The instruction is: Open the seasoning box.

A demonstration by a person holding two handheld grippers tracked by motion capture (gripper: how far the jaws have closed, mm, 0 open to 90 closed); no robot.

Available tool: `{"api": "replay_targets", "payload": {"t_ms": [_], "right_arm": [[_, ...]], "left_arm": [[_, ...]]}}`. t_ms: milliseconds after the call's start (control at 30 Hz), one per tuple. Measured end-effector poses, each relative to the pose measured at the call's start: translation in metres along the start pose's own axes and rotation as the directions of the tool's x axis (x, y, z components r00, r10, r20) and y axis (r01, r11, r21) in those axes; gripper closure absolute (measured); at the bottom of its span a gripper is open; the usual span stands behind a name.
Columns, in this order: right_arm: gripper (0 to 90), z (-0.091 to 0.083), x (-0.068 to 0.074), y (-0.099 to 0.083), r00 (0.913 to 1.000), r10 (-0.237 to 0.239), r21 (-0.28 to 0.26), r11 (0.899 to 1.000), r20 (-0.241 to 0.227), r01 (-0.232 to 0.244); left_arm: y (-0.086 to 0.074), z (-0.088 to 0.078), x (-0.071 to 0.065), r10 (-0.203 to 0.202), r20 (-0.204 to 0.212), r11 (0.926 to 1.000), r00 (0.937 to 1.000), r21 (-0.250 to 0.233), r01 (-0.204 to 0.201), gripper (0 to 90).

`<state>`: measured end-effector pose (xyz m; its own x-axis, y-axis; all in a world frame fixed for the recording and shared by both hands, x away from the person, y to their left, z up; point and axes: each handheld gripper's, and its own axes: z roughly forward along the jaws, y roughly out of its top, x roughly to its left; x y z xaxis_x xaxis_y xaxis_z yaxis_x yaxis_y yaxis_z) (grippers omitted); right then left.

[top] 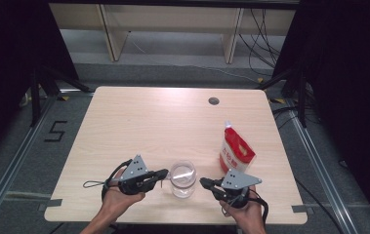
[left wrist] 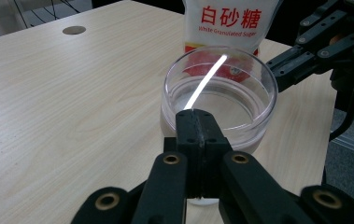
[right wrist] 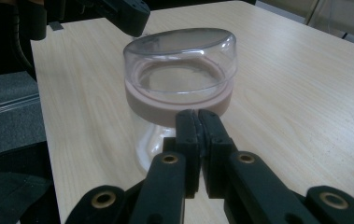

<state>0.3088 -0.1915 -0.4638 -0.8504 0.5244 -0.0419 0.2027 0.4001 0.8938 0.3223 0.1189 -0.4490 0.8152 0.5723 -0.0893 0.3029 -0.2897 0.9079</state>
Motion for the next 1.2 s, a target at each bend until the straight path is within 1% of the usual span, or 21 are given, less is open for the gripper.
{"api": "replay_targets", "payload": {"t_ms": [33, 67, 100, 133, 233, 300, 400, 500, 667, 733, 767, 833, 867, 933, 967, 1067, 1100, 1133, 1167, 1200], "right_arm": [[88.7, 0.002, 0.0, 0.0, 1.0, 0.005, -0.016, 1.0, 0.004, -0.005], [89.0, 0.002, -0.001, 0.001, 0.9999, -0.011, -0.005, 1.0, -0.007, 0.011], [89.2, 0.004, -0.001, 0.001, 0.9998, -0.017, -0.014, 1.0, -0.002, 0.017], [89.3, 0.004, -0.002, 0.002, 0.9998, -0.018, -0.001, 1.0, -0.007, 0.018], [89.3, 0.006, -0.002, 0.003, 0.9998, -0.017, -0.009, 1.0, -0.005, 0.017], [89.7, 0.009, -0.002, 0.005, 0.9998, -0.02, -0.001, 1.0, -0.002, 0.02], [89.7, 0.01, -0.003, 0.006, 0.9992, -0.038, 0.015, 0.999, -0.011, 0.039], [89.7, 0.012, -0.003, 0.006, 0.9992, -0.038, 0.009, 0.999, -0.014, 0.038], [89.9, 0.014, -0.003, 0.009, 0.9987, -0.047, 0.015, 0.999, -0.019, 0.047], [89.9, 0.013, -0.003, 0.01, 0.9989, -0.042, 0.015, 0.999, -0.019, 0.042], [89.9, 0.014, -0.003, 0.011, 0.9984, -0.051, 0.009, 0.999, -0.022, 0.051], [89.9, 0.014, -0.003, 0.012, 0.9985, -0.052, 0.009, 0.999, -0.017, 0.053], [89.9, 0.014, -0.004, 0.012, 0.9983, -0.055, 0.008, 0.998, -0.017, 0.055], [89.9, 0.013, -0.004, 0.014, 0.9985, -0.052, 0.009, 0.999, -0.019, 0.052], [89.9, 0.013, -0.004, 0.016, 0.998, -0.062, 0.002, 0.998, -0.014, 0.062], [89.9, 0.012, -0.003, 0.018, 0.9975, -0.069, 0.004, 0.998, -0.016, 0.069], [89.9, 0.012, -0.003, 0.019, 0.9975, -0.069, 0.005, 0.998, -0.015, 0.069], [89.9, 0.013, -0.001, 0.019, 0.9982, -0.058, -0.001, 0.998, -0.014, 0.058], [89.9, 0.015, -0.001, 0.02, 0.9975, -0.068, -0.004, 0.998, -0.021, 0.068], [89.9, 0.015, 0.0, 0.021, 0.9976, -0.065, -0.001, 0.998, -0.022, 0.065]], "left_arm": [[0.0, 0.0, 0.0, 0.002, 0.0, 1.0, 1.0, 0.0, -0.002, 89.2], [0.0, 0.0, 0.0, 0.003, 0.0, 1.0, 1.0, 0.001, -0.003, 89.3], [0.0, 0.0, 0.0, 0.001, 0.002, 1.0, 1.0, 0.0, -0.001, 89.2], [0.0, 0.0, 0.0, 0.001, 0.002, 1.0, 1.0, 0.0, -0.001, 89.3], [0.0, 0.0, 0.0, 0.002, 0.0, 1.0, 1.0, 0.0, -0.002, 89.2], [0.0, 0.0, 0.0, -0.001, 0.001, 1.0, 1.0, -0.003, 0.001, 89.3], [0.0, 0.0, 0.0, -0.001, 0.001, 1.0, 1.0, -0.005, 0.001, 89.3], [0.0, 0.0, 0.0, 0.001, 0.001, 1.0, 1.0, -0.005, -0.001, 89.3], [-0.001, 0.0, 0.0, -0.003, 0.001, 1.0, 1.0, -0.007, 0.003, 89.2], [-0.001, 0.0, 0.0, 0.001, 0.001, 1.0, 1.0, -0.006, -0.001, 89.1], [0.0, -0.001, 0.0, 0.028, -0.003, 0.9996, 0.9996, -0.001, -0.028, 88.5], [-0.001, -0.001, 0.0, 0.028, -0.003, 0.9996, 0.9996, 0.0, -0.028, 87.4], [-0.001, -0.001, -0.002, 0.011, -0.013, 0.9999, 0.9999, -0.002, -0.011, 84.4], [0.0, -0.002, -0.001, 0.031, -0.029, 0.9995, 0.9991, 0.0, -0.031, 74.5], [-0.001, -0.004, -0.001, 0.017, -0.04, 0.9998, 0.999, -0.004, -0.018, 57.3], [-0.003, -0.007, -0.002, 0.021, -0.046, 0.9998, 0.9987, 0.0, -0.021, 44.8], [-0.005, -0.009, -0.003, 0.016, -0.059, 0.9999, 0.9982, 0.004, -0.016, 44.8], [-0.007, -0.012, -0.001, 0.0, -0.073, 1.0, 0.9973, 0.0, 0.0, 34.2], [-0.007, -0.012, -0.001, 0.0, -0.073, 1.0, 0.9973, 0.0, 0.0, 31.3], [-0.009, -0.014, 0.0, -0.002, -0.076, 1.0, 0.9971, -0.001, 0.002, 27.5]]}}
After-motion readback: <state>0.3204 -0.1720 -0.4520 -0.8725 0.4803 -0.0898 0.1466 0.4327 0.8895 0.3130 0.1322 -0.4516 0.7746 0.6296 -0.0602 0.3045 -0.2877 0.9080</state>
